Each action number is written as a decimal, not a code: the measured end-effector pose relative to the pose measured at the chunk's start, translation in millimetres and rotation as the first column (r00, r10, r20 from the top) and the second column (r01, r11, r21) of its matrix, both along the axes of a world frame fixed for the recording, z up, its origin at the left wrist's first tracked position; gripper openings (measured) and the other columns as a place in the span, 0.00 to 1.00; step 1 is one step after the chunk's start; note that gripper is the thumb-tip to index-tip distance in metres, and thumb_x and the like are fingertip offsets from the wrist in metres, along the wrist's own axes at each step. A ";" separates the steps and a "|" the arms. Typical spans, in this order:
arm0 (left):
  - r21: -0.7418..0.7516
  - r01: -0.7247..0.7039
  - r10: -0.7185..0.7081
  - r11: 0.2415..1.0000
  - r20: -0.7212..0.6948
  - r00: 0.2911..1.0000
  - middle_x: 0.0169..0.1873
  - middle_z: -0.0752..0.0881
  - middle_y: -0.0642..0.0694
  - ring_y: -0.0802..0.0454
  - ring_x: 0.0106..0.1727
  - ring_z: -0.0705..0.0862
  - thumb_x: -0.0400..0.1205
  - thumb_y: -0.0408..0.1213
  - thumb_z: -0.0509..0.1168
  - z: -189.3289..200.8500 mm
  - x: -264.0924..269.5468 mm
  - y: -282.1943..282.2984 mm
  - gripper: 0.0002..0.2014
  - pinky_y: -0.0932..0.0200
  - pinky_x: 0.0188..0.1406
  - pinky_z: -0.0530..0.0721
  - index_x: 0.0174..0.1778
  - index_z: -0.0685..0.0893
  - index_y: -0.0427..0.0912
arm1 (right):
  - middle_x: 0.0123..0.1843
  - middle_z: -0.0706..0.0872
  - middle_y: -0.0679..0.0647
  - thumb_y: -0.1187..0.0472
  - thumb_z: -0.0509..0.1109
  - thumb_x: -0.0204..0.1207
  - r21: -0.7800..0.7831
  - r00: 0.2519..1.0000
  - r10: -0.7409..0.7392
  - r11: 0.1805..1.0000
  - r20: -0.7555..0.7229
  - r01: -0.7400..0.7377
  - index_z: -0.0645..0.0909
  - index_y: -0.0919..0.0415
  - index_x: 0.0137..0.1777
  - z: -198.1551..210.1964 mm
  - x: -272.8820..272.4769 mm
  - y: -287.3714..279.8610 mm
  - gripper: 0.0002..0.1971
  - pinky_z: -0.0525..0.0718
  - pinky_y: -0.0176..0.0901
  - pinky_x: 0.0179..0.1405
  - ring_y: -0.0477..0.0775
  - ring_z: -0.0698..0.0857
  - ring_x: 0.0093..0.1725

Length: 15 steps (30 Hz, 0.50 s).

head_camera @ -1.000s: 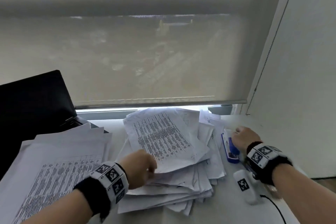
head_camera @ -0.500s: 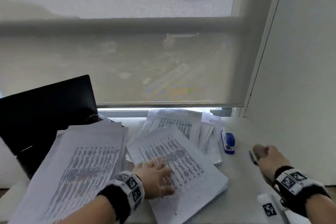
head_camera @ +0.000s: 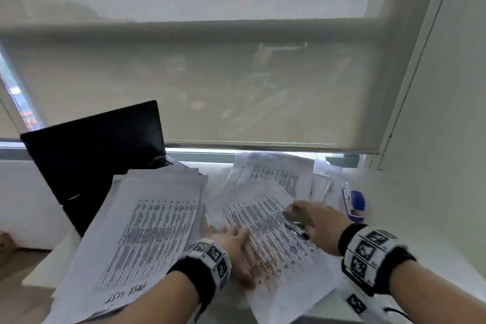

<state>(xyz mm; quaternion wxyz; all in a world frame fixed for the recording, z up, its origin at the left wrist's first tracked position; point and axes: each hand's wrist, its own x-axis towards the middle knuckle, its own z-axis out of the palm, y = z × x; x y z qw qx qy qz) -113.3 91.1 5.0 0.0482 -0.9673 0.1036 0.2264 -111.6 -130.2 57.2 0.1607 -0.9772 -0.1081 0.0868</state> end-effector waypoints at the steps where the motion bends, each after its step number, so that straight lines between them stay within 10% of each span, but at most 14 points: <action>1: 0.017 0.031 -0.031 0.999 -0.026 0.999 0.86 0.46 0.46 0.38 0.85 0.49 0.66 0.73 0.69 -3.7 -0.3 3.7 0.60 0.34 0.83 0.46 0.85 0.40 0.54 | 0.66 0.79 0.53 0.60 0.66 0.79 -0.012 1.000 0.006 1.000 -0.013 -0.006 0.66 0.43 0.74 -1.1 3.7 8.0 0.25 0.82 0.43 0.60 0.50 0.81 0.57; 6: -0.053 0.211 -0.215 0.976 -0.089 0.972 0.84 0.58 0.47 0.40 0.82 0.61 0.70 0.71 0.68 -1.7 -17.8 0.5 0.50 0.33 0.79 0.53 0.84 0.54 0.58 | 0.67 0.79 0.54 0.58 0.65 0.80 -0.079 0.999 0.049 0.996 -0.008 -0.049 0.67 0.47 0.76 -0.6 20.1 28.8 0.24 0.78 0.44 0.67 0.52 0.80 0.62; 10: -0.228 0.041 -0.029 0.973 0.056 0.998 0.70 0.79 0.49 0.44 0.72 0.77 0.69 0.66 0.74 12.3 -7.8 -0.4 0.38 0.51 0.71 0.74 0.73 0.76 0.52 | 0.69 0.79 0.57 0.56 0.63 0.81 -0.131 0.996 0.070 0.988 -0.051 -0.076 0.67 0.51 0.76 -8.0 27.1 44.6 0.24 0.76 0.46 0.67 0.56 0.79 0.66; 15: -0.038 -0.021 0.022 0.999 0.013 1.000 0.86 0.39 0.49 0.45 0.86 0.42 0.64 0.74 0.70 0.5 20.5 5.5 0.65 0.37 0.84 0.42 0.86 0.39 0.47 | 0.71 0.76 0.56 0.52 0.61 0.82 -0.064 0.996 0.002 0.998 -0.084 -0.007 0.63 0.51 0.79 -28.1 36.8 55.9 0.26 0.72 0.42 0.68 0.55 0.76 0.69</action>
